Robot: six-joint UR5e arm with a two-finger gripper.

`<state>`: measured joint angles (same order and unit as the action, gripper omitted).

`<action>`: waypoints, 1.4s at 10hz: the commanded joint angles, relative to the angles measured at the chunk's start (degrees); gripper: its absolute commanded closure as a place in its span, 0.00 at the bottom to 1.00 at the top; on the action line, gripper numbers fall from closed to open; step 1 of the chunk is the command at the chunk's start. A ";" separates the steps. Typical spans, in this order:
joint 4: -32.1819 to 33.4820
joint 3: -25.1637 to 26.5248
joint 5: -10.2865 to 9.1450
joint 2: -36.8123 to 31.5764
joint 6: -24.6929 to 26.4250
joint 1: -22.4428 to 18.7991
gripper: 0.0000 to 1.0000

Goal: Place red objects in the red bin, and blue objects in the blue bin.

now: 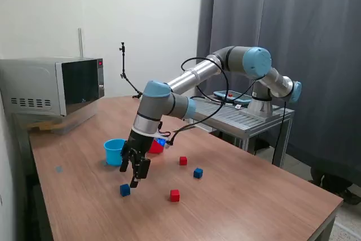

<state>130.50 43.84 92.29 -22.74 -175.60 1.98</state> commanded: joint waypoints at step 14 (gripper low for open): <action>0.01 -0.60 -2.29 1.47 -2.20 0.04 0.00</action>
<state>130.52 43.08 90.00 -21.28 -177.80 2.02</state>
